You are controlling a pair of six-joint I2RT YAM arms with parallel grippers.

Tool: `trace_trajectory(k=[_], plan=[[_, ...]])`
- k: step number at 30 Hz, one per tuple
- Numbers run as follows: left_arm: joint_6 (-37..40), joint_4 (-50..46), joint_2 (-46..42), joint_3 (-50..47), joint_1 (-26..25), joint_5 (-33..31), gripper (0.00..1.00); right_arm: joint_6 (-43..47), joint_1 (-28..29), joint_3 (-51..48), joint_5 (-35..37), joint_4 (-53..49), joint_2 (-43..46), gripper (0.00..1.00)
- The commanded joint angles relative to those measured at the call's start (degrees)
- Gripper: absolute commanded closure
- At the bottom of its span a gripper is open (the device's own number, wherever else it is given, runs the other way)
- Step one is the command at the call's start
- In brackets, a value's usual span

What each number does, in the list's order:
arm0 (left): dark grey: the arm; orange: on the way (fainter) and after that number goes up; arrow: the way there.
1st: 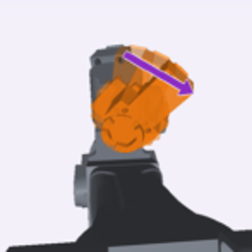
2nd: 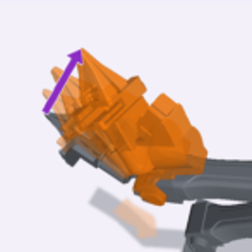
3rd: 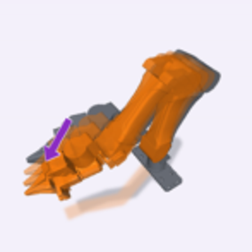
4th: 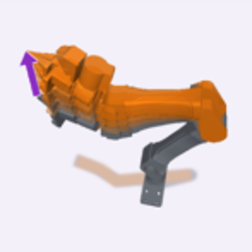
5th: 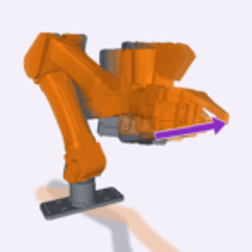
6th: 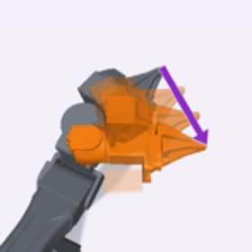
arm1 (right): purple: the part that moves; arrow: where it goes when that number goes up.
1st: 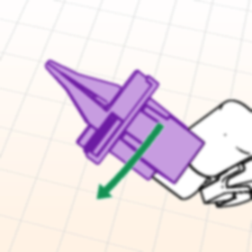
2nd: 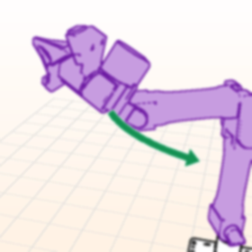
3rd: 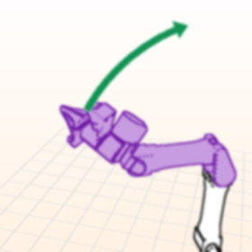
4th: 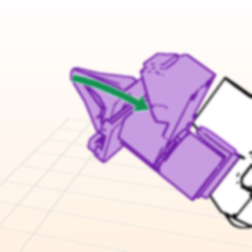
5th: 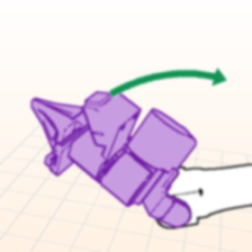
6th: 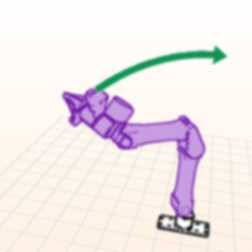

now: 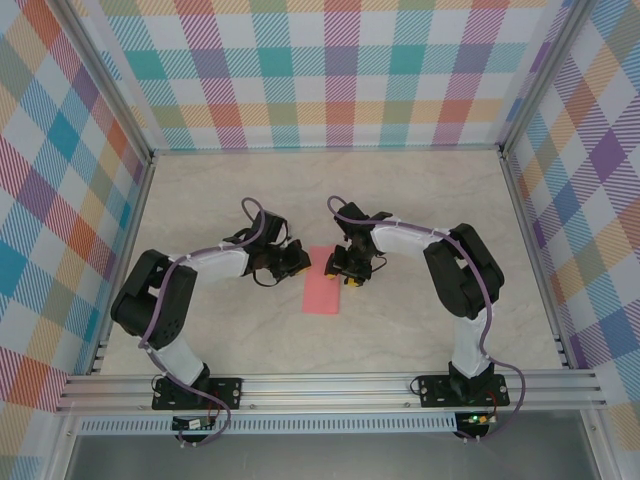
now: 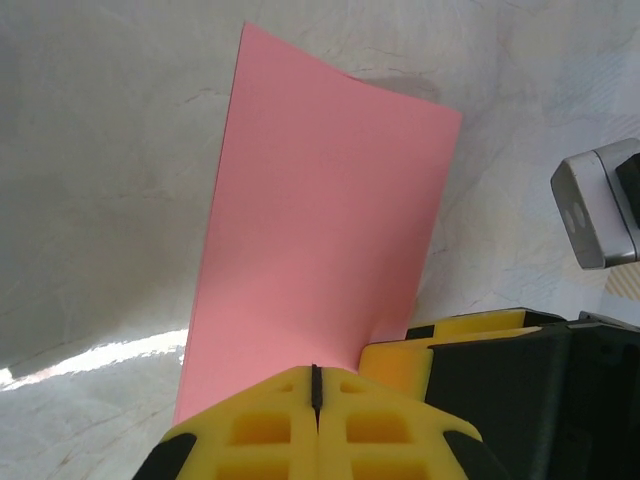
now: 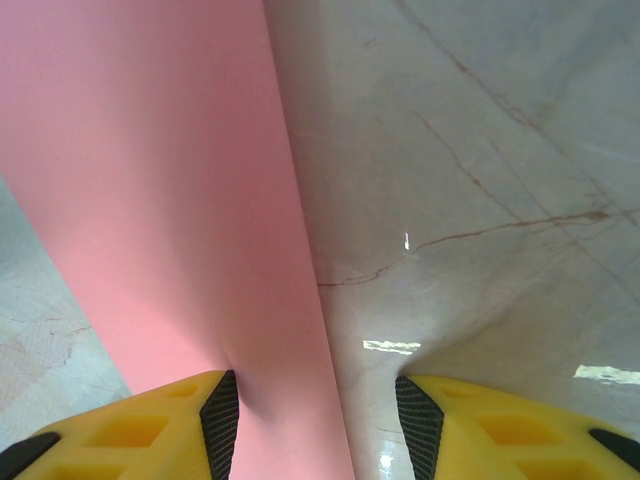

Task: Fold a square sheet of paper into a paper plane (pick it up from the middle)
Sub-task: Hold the square sheet of paper at the center of the table.

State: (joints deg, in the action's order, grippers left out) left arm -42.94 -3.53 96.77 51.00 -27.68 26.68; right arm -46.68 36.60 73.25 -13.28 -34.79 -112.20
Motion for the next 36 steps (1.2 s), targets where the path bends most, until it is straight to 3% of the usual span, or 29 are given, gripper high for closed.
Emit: trace_trajectory(k=[1, 27, 36], plan=[[1.8, 3.2, 1.7, -1.1, -0.4, 1.8, 1.00, 0.2, -0.3, -1.9, 5.3, -5.1, -3.8, 0.50], [5.8, 1.7, 8.9, -2.7, -1.1, -0.2, 1.00, -0.2, -0.3, -1.5, 4.6, -4.4, -2.7, 0.46], [5.8, 1.5, 8.0, -4.2, -1.1, -1.3, 1.00, 0.3, -2.0, -2.8, 2.7, 1.1, 9.3, 0.38]])
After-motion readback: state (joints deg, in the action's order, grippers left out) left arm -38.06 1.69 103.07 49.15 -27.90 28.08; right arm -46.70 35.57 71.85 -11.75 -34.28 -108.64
